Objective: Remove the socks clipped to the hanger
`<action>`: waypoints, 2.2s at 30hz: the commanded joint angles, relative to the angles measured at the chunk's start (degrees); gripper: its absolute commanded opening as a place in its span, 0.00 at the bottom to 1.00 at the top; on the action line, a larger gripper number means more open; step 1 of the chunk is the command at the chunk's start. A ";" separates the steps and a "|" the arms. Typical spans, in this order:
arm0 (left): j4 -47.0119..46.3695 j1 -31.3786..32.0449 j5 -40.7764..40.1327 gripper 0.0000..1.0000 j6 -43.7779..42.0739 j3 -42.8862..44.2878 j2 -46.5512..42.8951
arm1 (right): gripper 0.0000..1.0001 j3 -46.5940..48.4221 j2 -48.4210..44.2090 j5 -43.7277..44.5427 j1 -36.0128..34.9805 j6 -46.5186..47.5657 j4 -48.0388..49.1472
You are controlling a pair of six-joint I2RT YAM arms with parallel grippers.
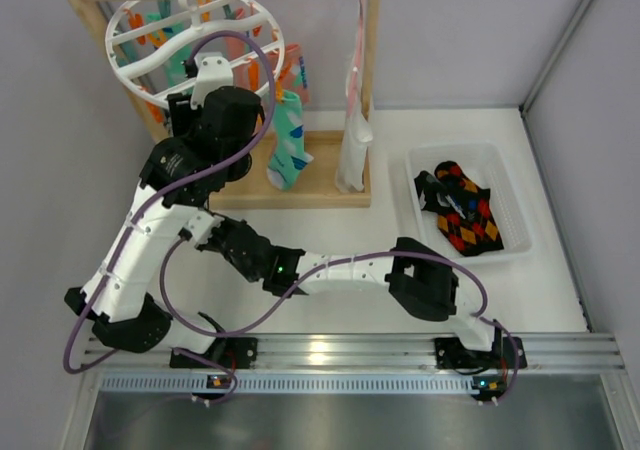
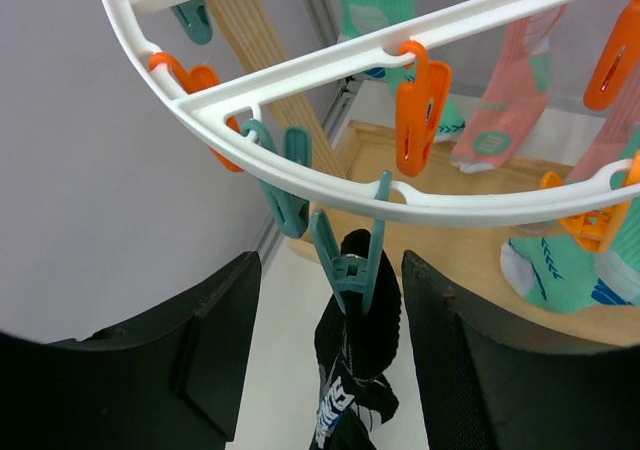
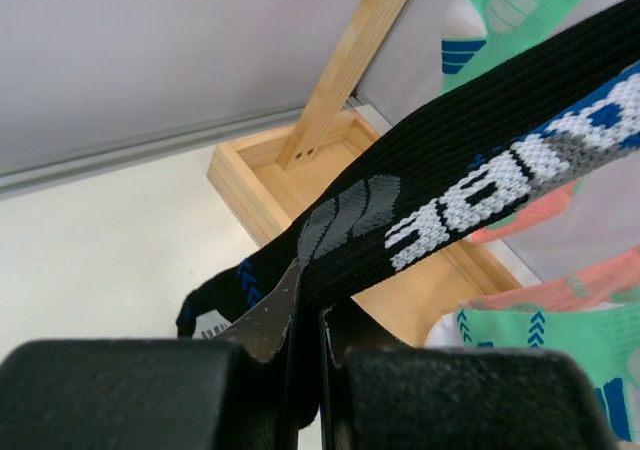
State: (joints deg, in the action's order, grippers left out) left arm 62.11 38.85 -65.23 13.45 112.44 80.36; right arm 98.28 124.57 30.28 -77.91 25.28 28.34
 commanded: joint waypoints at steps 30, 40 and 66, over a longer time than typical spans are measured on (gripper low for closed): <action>-17.80 -9.41 11.79 0.50 -2.46 -10.05 -3.72 | 0.00 -8.37 -8.56 -3.21 -1.90 -3.04 5.85; -18.07 -9.41 13.64 0.27 -2.64 -8.38 -2.40 | 0.00 -9.07 -8.82 -4.62 -1.81 -4.27 5.41; -17.90 -9.41 44.13 0.98 4.55 -31.74 -27.96 | 0.02 -45.99 -72.78 5.38 1.34 -22.45 -42.37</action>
State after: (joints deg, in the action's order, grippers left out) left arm 45.63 29.65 -29.45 15.20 85.71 56.49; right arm 53.49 55.35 29.98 -78.96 7.07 2.83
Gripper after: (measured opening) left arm 0.982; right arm 0.023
